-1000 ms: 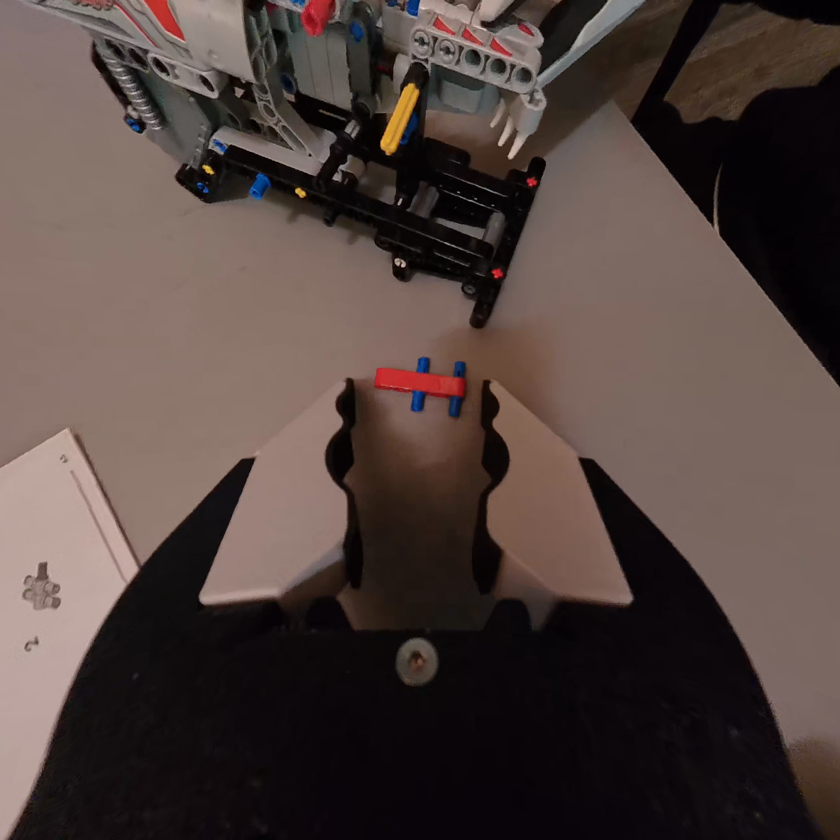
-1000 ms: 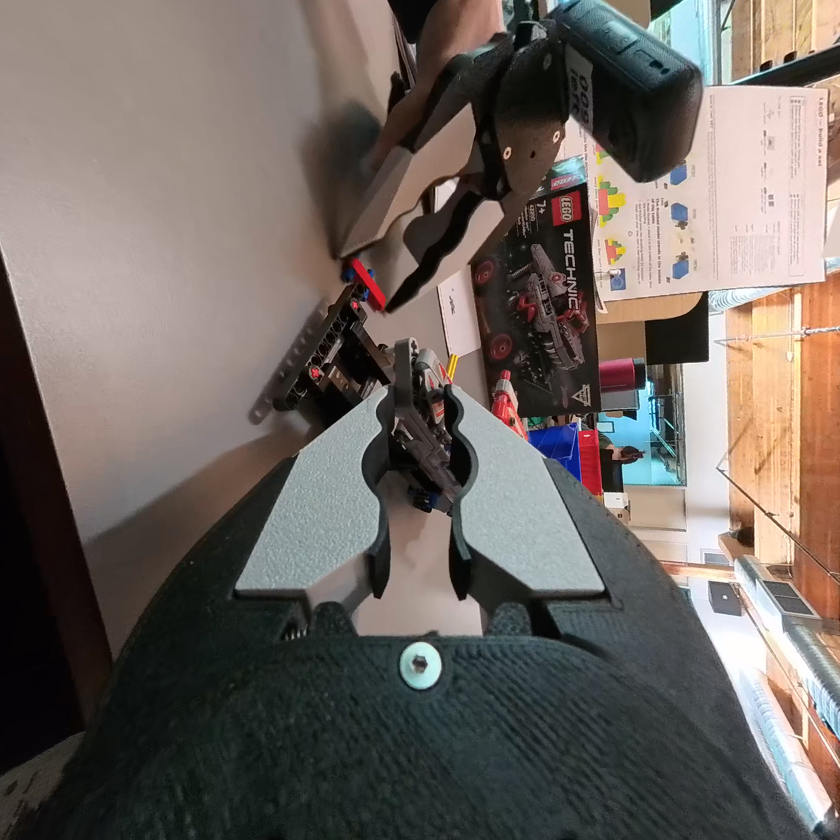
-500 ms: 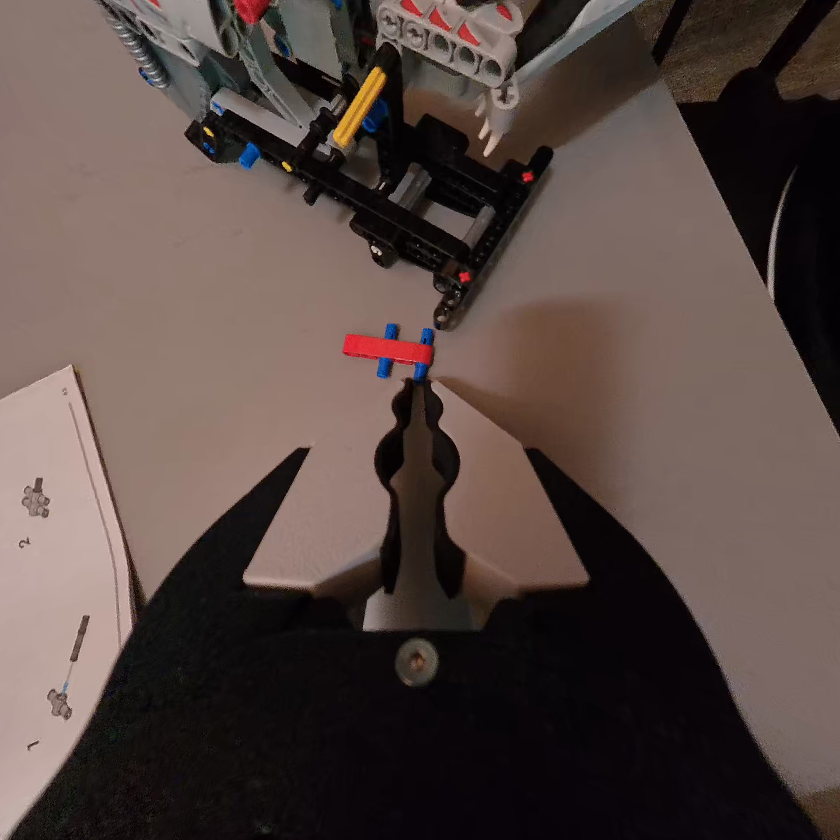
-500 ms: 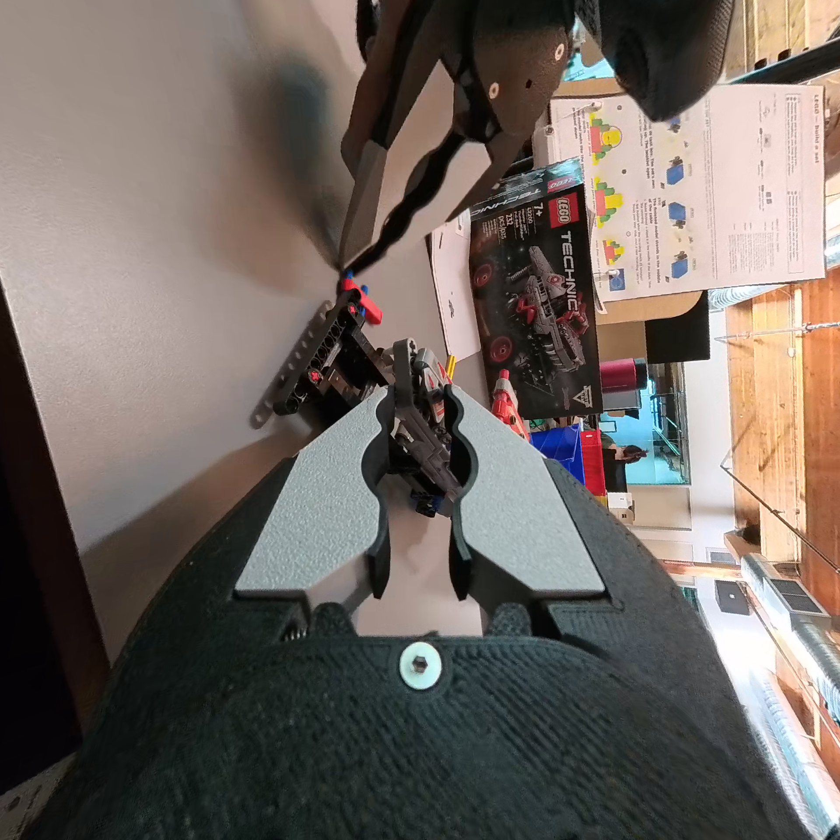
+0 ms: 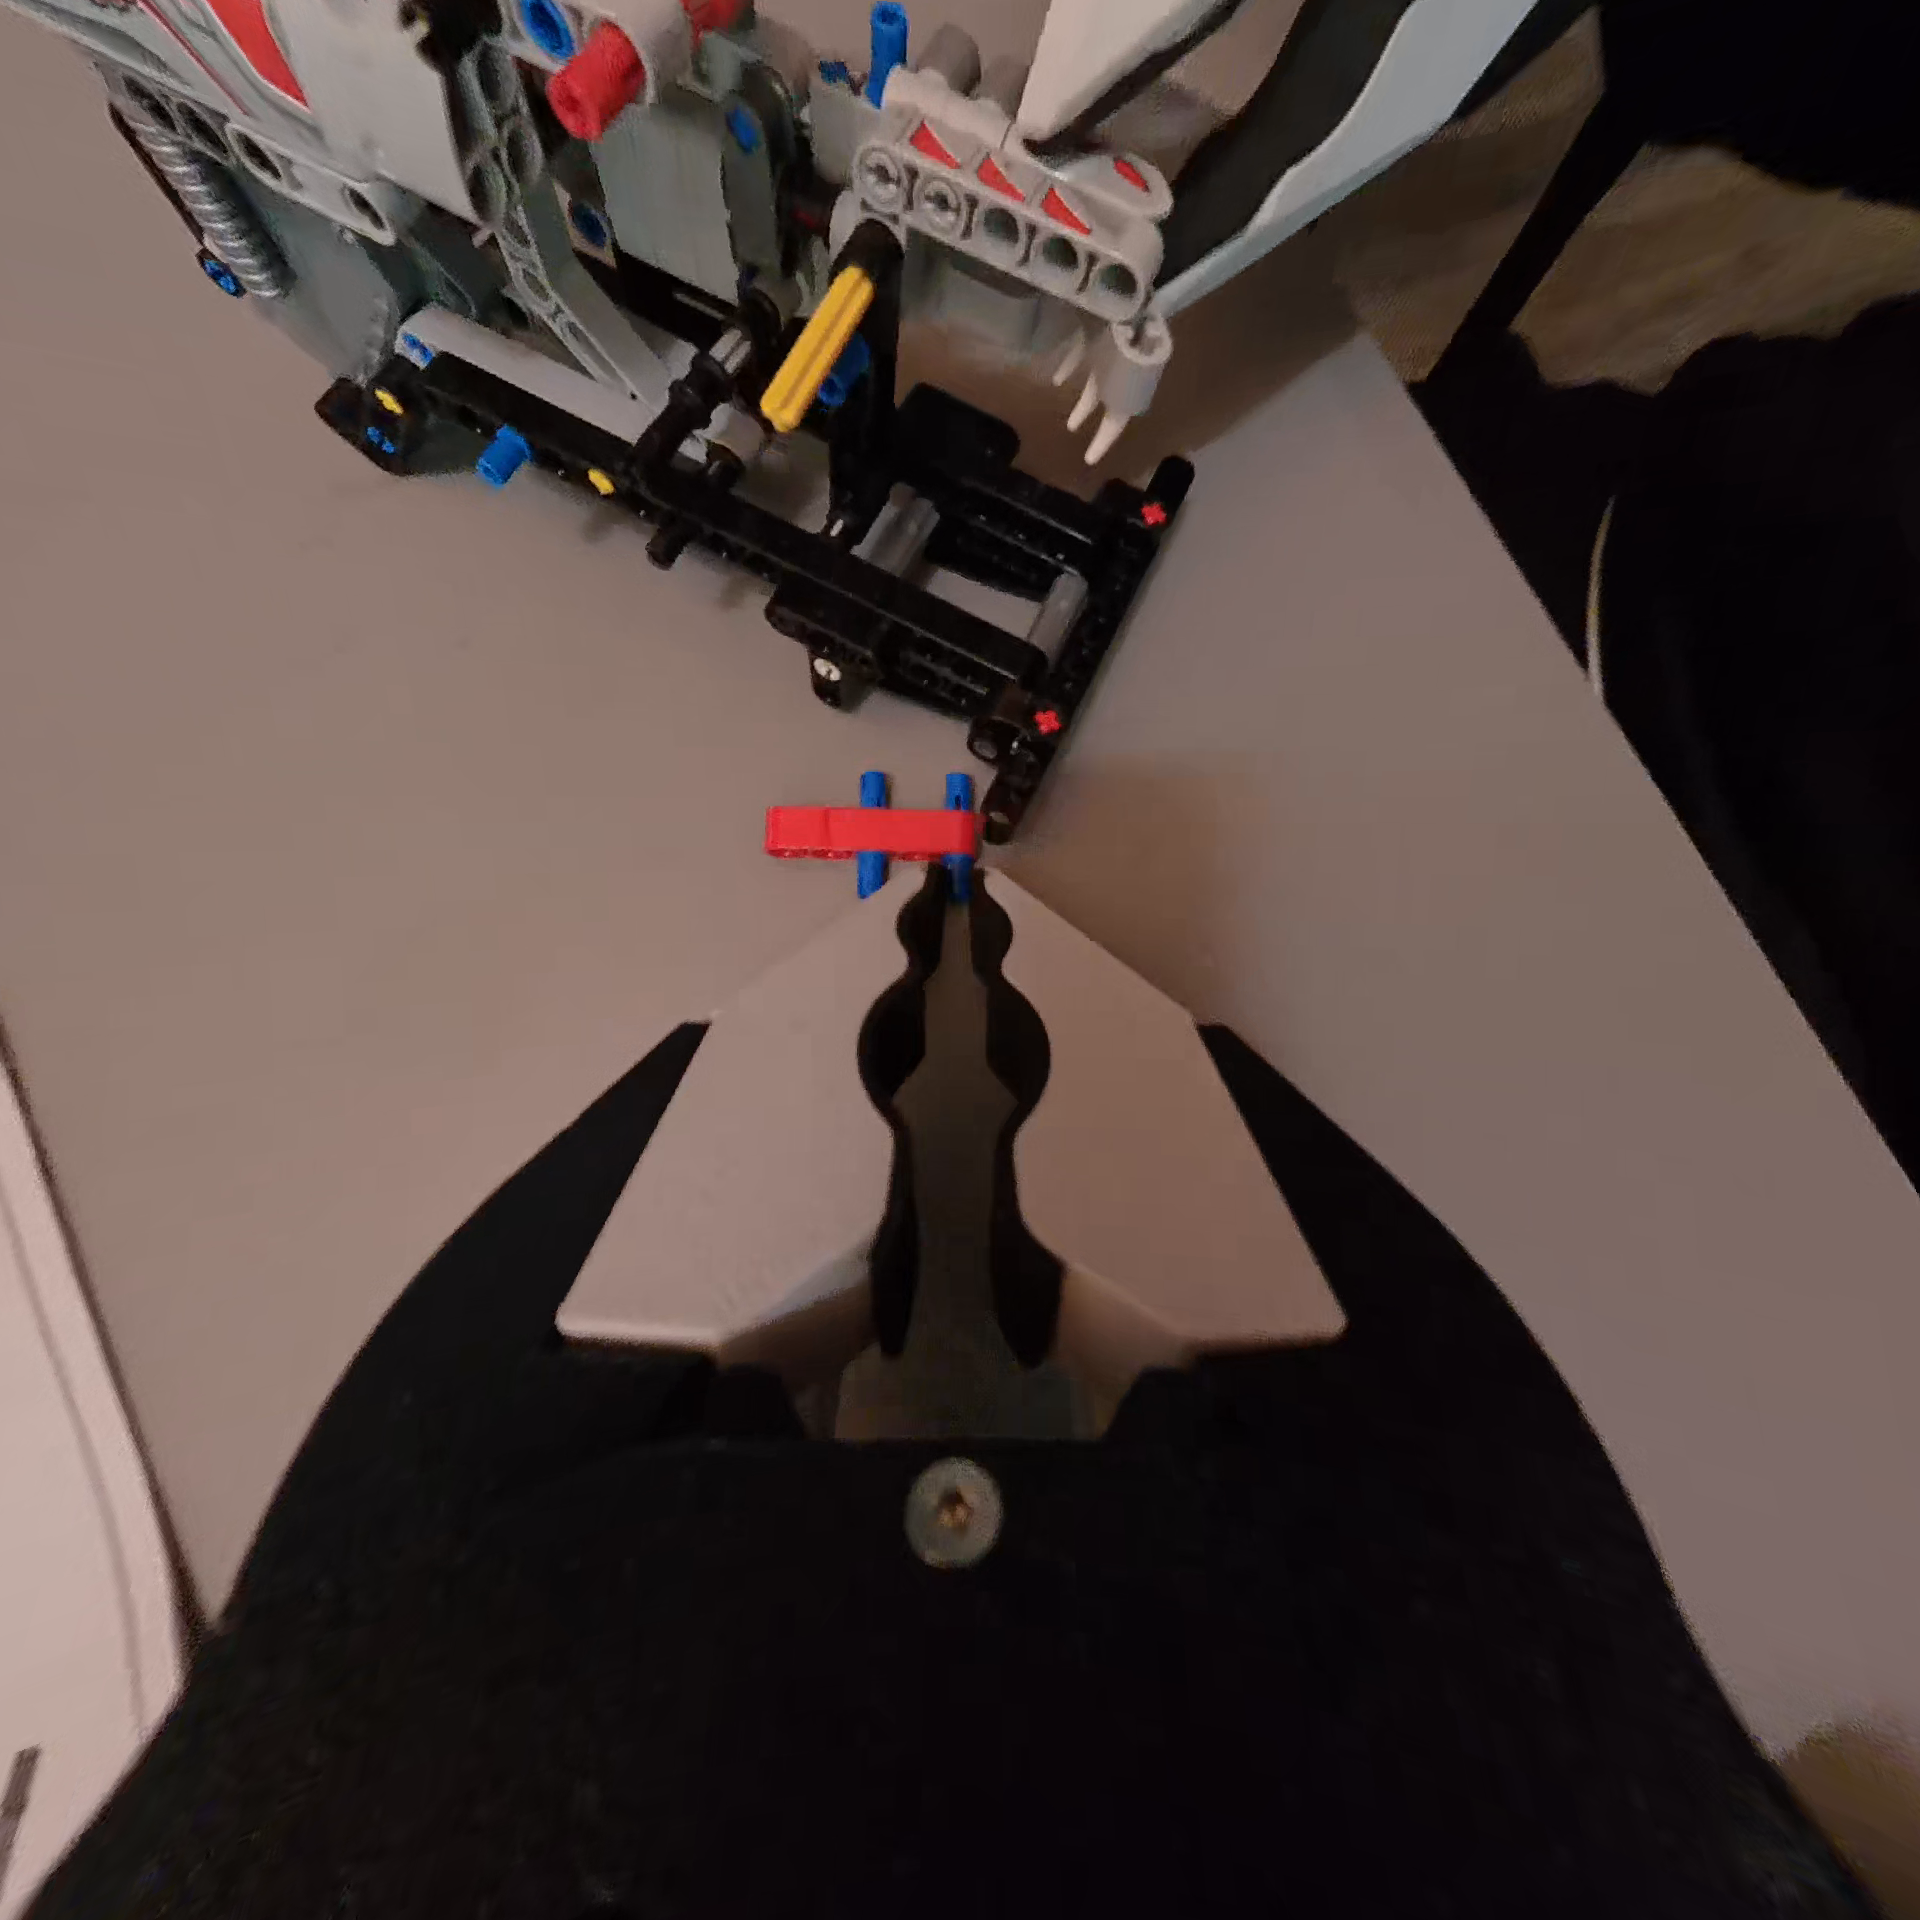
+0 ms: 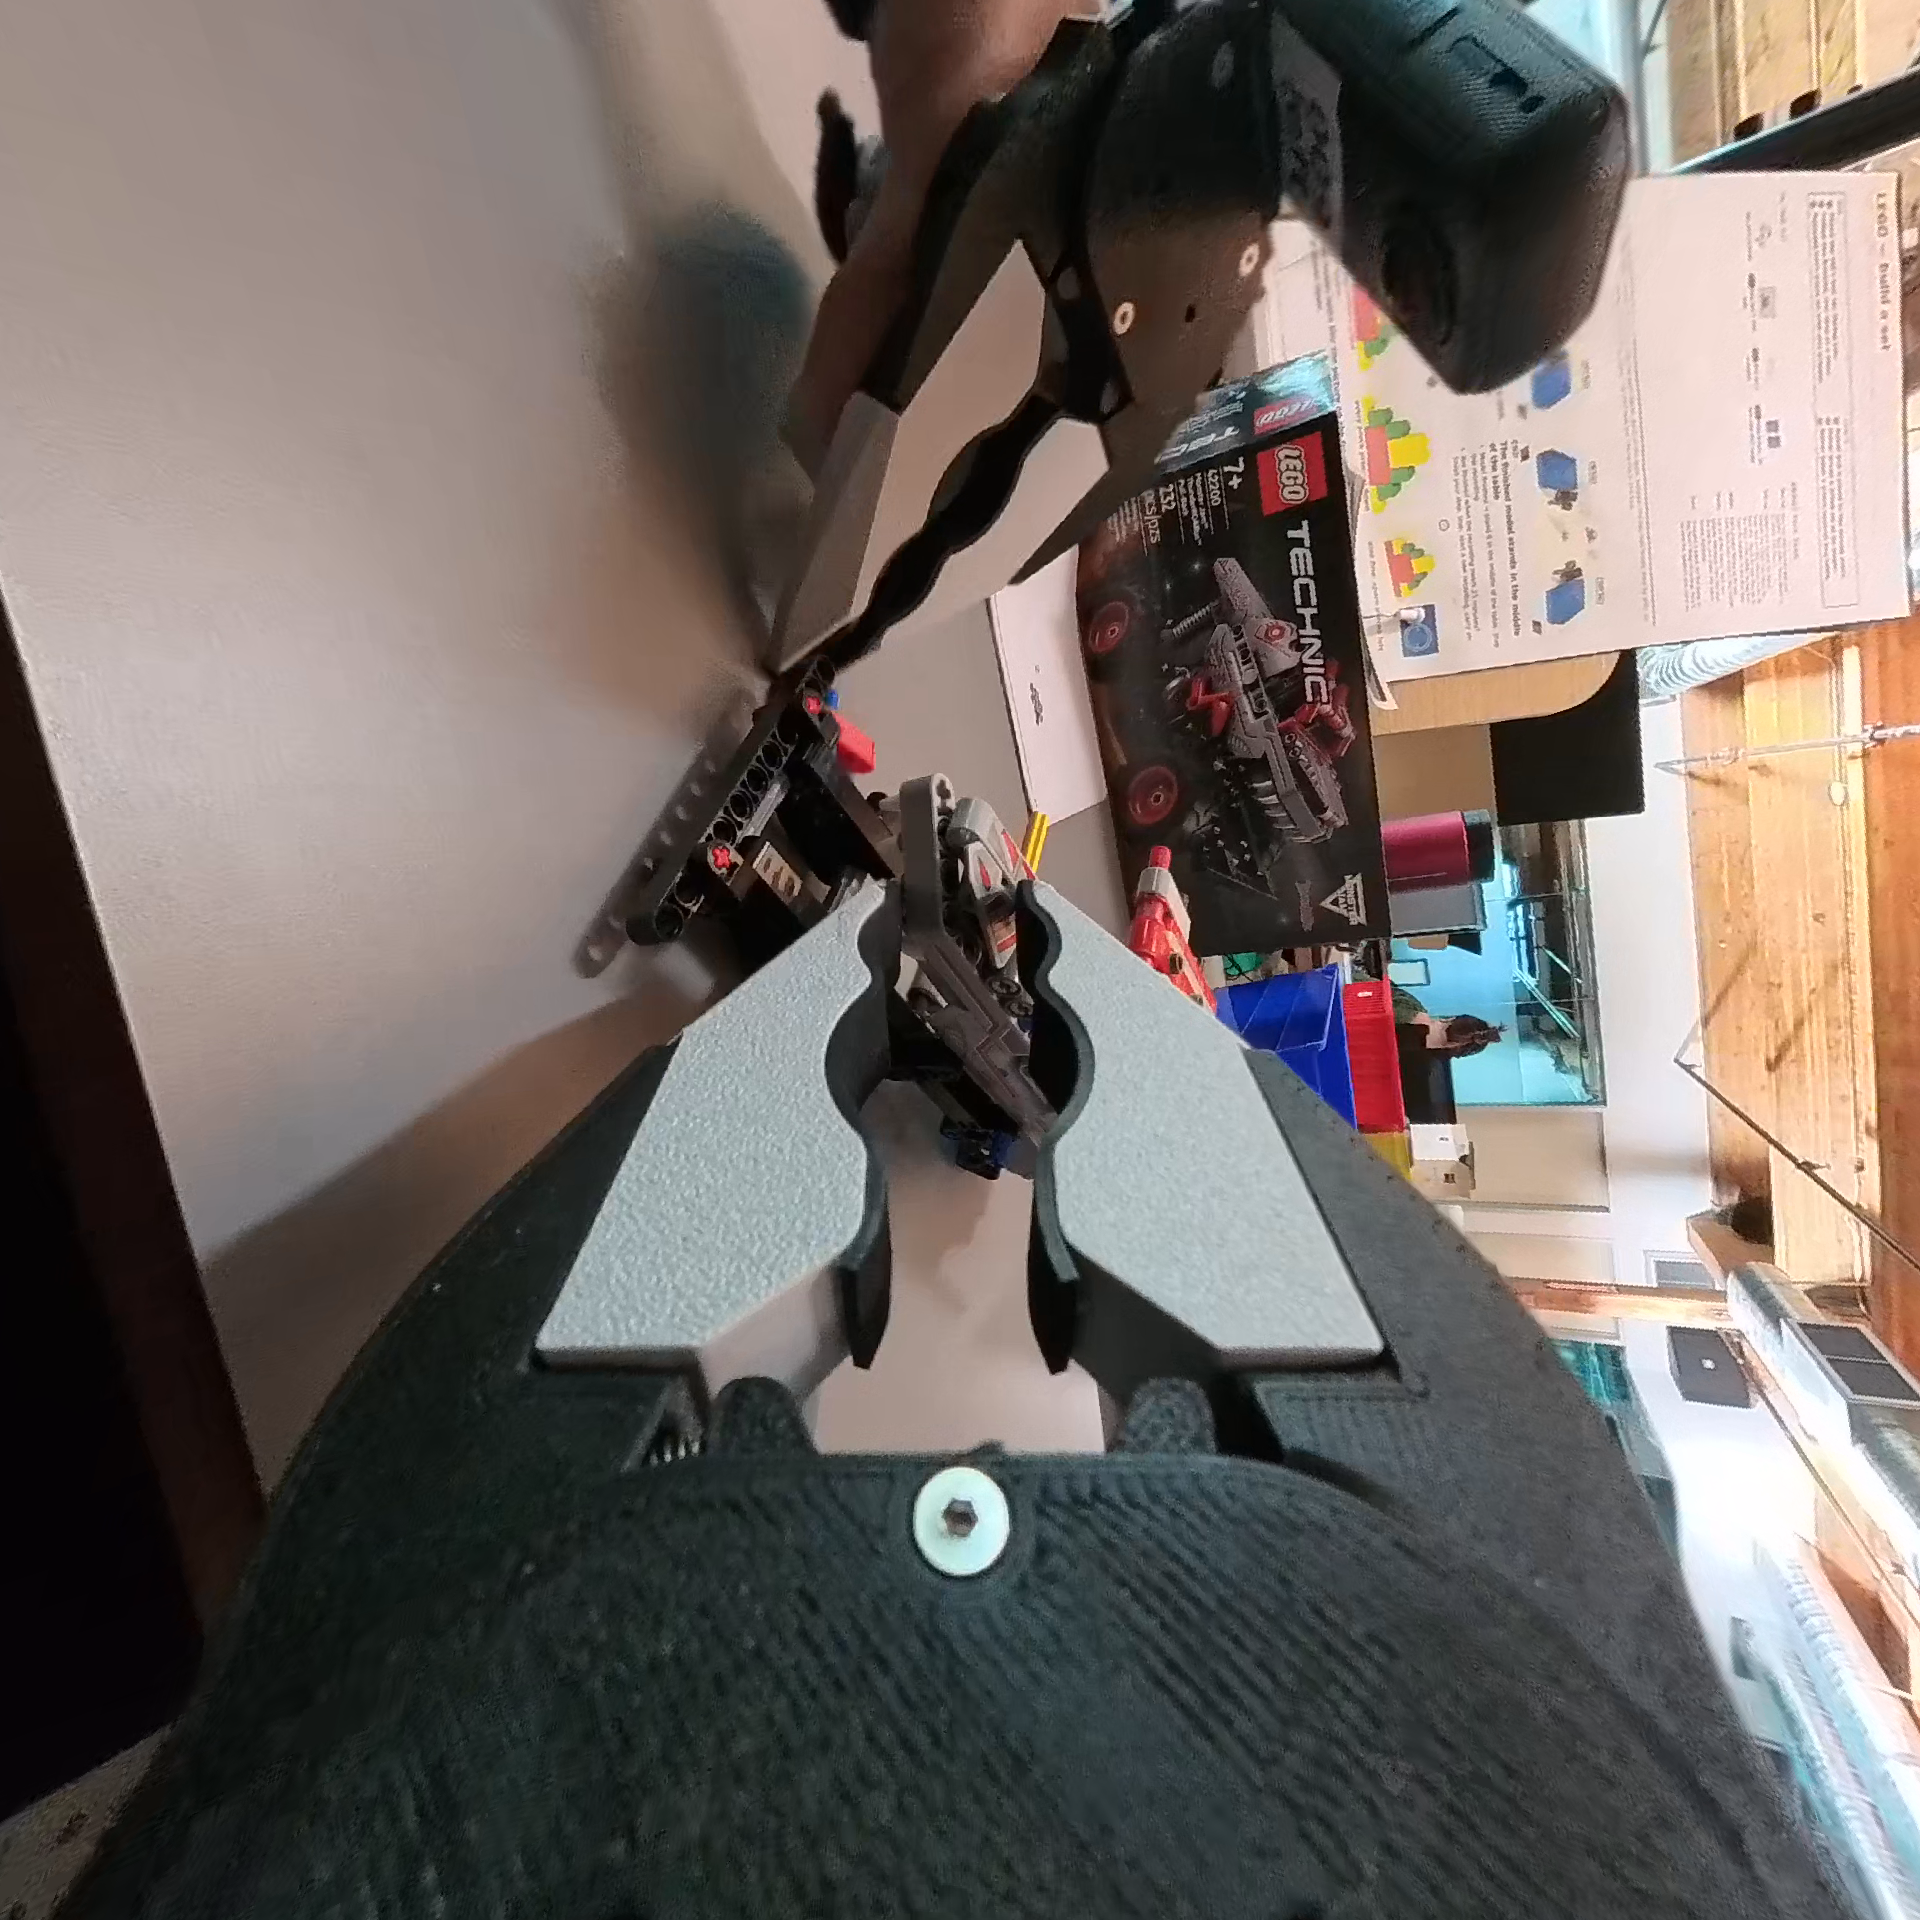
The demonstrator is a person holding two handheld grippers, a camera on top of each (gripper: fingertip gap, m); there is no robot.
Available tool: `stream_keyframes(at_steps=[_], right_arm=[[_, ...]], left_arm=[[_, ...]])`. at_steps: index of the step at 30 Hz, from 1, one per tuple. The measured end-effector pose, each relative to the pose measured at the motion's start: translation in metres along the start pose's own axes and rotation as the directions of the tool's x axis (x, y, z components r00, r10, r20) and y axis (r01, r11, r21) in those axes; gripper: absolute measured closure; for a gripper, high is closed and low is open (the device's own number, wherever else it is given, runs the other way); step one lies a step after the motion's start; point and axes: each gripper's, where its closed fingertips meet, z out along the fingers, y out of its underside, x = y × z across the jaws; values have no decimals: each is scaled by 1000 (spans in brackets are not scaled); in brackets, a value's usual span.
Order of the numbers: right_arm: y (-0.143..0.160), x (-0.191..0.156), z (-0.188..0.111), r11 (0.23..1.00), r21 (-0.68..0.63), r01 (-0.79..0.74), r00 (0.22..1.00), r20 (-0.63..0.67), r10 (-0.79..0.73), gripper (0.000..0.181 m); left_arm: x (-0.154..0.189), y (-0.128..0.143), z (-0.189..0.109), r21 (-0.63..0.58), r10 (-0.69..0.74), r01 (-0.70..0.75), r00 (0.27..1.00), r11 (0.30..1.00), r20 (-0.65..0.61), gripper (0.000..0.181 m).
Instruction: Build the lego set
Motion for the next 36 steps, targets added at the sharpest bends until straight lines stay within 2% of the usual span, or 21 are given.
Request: stream_keyframes(at_steps=[2,6,8,10,13,16,18,27,36], right_arm=[[-1,-1,1,1000,0,-5,1000,1,5,159],[-2,-2,3,999,-28,37,999,-12,-38,147],[-2,-1,2,997,-47,67,997,-22,-68,140],[-5,-1,1,996,-51,79,997,-19,-81,140],[-8,-1,3,992,-64,107,994,-16,-108,143],[1,-3,8,984,-115,133,991,-13,-136,150],[2,-2,8,982,-120,146,988,-31,-151,153],[2,-2,4,985,-92,144,987,-63,-150,153],[1,-2,2,983,-82,162,986,-31,-165,154]], left_arm=[[-1,1,-2,26,-14,15,1000,1000,-10,180],[-10,-2,-24,16,38,-39,996,999,77,180],[-3,-13,-38,24,65,-67,995,997,77,180],[6,-35,-44,82,53,-57,998,995,46,180],[18,-59,-35,119,38,-33,998,992,-41,180],[15,-63,-21,63,74,-70,995,996,-61,180],[15,-68,-17,70,86,-80,994,994,-75,181],[15,-68,-17,38,117,-113,989,993,-96,180],[15,-66,-17,-65,188,-197,974,978,-129,180]])
